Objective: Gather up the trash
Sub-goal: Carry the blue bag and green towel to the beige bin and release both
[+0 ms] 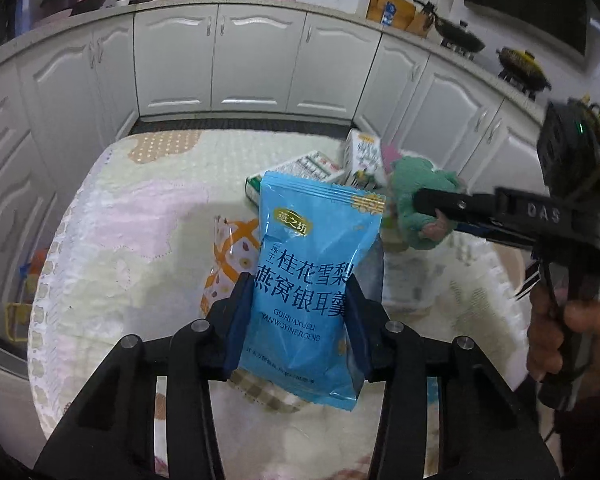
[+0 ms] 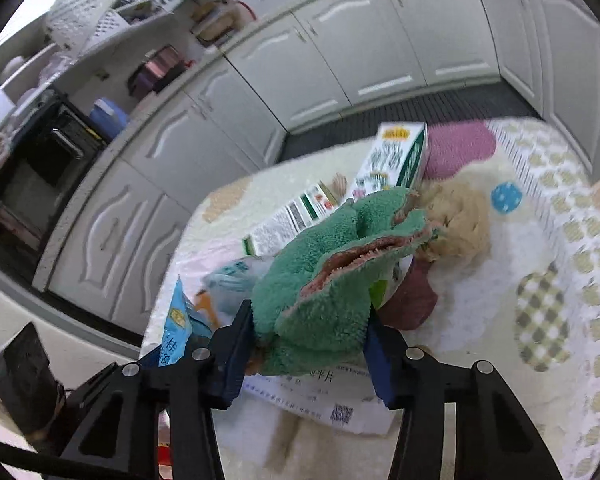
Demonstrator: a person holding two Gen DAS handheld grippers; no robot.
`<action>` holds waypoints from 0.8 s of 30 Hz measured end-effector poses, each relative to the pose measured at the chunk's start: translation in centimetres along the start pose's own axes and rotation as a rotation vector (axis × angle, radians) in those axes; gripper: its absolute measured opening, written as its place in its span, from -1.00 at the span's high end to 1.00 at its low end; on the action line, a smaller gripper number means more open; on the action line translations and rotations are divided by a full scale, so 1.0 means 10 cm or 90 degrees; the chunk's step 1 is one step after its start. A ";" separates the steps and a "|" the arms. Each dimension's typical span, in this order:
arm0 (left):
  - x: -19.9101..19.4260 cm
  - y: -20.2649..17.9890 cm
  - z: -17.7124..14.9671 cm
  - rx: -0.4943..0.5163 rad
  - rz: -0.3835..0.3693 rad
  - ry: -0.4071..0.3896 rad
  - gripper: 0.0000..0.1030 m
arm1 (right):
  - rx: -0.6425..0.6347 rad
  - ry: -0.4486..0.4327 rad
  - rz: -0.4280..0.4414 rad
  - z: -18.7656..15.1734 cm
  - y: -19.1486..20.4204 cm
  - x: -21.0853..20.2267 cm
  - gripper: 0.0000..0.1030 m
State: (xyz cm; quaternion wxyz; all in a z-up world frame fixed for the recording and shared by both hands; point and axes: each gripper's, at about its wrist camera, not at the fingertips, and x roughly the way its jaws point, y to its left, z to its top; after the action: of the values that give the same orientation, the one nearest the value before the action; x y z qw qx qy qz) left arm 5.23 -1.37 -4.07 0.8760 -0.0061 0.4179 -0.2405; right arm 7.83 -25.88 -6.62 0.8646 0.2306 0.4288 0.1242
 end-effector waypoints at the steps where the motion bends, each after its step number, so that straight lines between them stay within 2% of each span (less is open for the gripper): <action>1: -0.06 -0.01 0.02 -0.002 -0.004 -0.005 0.19 | -0.001 -0.012 0.003 0.00 0.00 -0.09 0.05; 6: -0.25 -0.18 0.09 0.004 -0.022 -0.023 0.19 | -0.020 -0.046 -0.026 -0.05 -0.06 -0.43 0.05; 9: -0.31 -0.41 0.15 0.030 -0.028 -0.037 0.19 | -0.018 -0.060 -0.046 -0.10 -0.21 -0.65 0.05; 12: -0.28 -0.66 0.21 0.049 -0.047 -0.039 0.19 | -0.013 -0.074 -0.088 -0.14 -0.45 -0.87 0.05; 18: -0.05 -1.30 0.32 0.089 -0.096 -0.026 0.19 | 0.029 -0.099 -0.175 -0.19 -1.00 -1.29 0.05; 24: 0.40 -1.98 0.43 0.124 -0.126 0.016 0.19 | 0.085 -0.102 -0.258 -0.25 -1.60 -1.53 0.05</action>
State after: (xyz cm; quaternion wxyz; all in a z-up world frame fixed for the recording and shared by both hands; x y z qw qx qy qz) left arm 2.32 -21.40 -0.03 0.8390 0.0411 0.4012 -0.3652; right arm -3.12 -45.27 -5.61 0.8861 0.2054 0.4035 -0.0993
